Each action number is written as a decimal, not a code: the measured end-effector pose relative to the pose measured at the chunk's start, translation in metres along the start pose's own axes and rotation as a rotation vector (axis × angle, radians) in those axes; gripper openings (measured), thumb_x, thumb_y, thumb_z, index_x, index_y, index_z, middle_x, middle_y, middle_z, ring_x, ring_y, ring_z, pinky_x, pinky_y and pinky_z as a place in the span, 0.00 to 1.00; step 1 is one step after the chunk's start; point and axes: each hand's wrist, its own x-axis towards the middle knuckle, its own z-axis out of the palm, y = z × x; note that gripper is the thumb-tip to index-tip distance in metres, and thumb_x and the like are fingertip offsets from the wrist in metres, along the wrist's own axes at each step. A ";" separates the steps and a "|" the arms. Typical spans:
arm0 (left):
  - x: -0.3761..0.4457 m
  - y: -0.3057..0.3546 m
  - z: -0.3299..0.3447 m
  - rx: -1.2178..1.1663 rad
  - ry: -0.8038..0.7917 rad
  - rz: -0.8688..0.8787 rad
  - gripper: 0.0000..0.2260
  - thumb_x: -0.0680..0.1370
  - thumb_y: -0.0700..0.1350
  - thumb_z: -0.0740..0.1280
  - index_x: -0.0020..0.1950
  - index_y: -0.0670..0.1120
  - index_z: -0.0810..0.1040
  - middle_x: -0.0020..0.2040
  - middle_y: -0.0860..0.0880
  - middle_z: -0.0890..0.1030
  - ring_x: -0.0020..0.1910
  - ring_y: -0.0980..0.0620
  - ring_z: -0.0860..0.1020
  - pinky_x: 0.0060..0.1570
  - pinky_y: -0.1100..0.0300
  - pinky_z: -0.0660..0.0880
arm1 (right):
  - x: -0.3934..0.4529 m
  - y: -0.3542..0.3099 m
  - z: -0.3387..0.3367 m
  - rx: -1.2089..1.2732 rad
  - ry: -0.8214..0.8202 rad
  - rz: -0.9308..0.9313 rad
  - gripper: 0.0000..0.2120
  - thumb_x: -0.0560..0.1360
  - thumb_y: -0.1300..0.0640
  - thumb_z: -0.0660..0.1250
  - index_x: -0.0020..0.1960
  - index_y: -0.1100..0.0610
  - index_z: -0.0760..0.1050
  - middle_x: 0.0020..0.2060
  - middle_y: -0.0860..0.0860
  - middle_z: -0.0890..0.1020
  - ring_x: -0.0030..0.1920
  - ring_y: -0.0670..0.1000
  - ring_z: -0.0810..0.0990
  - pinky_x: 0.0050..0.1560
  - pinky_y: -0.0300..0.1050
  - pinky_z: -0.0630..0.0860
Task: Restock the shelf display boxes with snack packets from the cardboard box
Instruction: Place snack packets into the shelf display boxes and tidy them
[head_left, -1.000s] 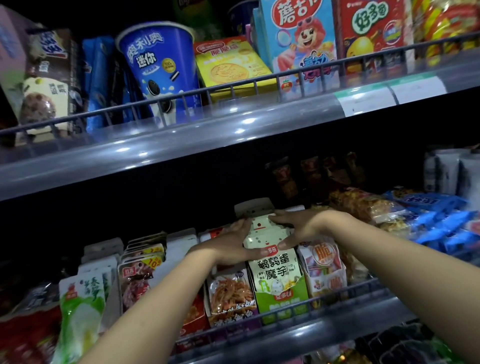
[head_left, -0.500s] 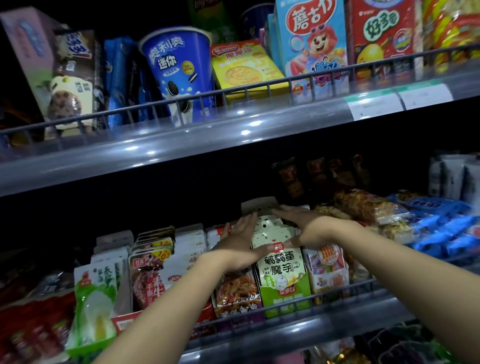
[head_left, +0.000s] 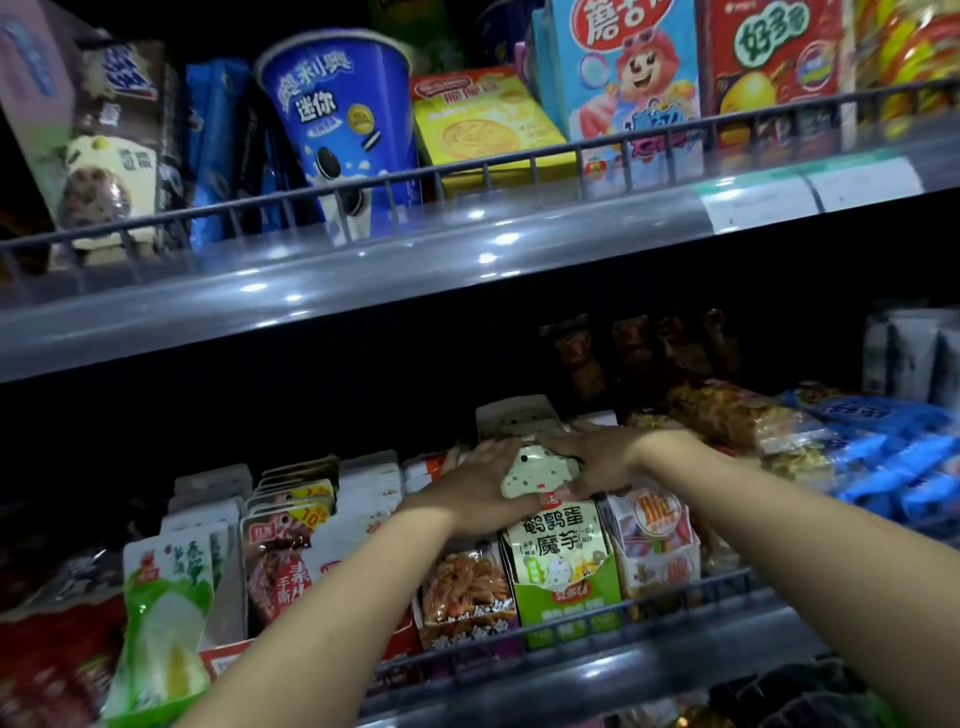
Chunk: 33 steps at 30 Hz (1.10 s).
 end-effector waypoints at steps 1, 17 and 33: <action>0.000 0.000 0.000 0.003 0.002 -0.001 0.36 0.77 0.65 0.53 0.78 0.52 0.41 0.78 0.52 0.43 0.76 0.54 0.40 0.72 0.55 0.36 | 0.000 0.001 0.000 -0.001 0.004 -0.008 0.39 0.76 0.39 0.60 0.76 0.44 0.39 0.76 0.48 0.42 0.76 0.50 0.40 0.74 0.49 0.47; -0.059 -0.008 -0.046 0.060 0.116 -0.108 0.37 0.78 0.56 0.62 0.78 0.45 0.44 0.78 0.46 0.45 0.77 0.48 0.46 0.73 0.59 0.44 | -0.032 -0.062 0.009 0.028 0.282 -0.226 0.31 0.79 0.42 0.57 0.77 0.47 0.49 0.77 0.46 0.50 0.76 0.48 0.47 0.74 0.44 0.47; -0.035 -0.075 -0.002 0.160 0.044 -0.146 0.38 0.76 0.61 0.61 0.78 0.50 0.44 0.78 0.50 0.47 0.77 0.49 0.43 0.73 0.50 0.42 | 0.025 -0.085 0.020 -0.157 0.256 -0.172 0.28 0.78 0.42 0.54 0.76 0.45 0.53 0.76 0.45 0.52 0.75 0.54 0.47 0.73 0.52 0.45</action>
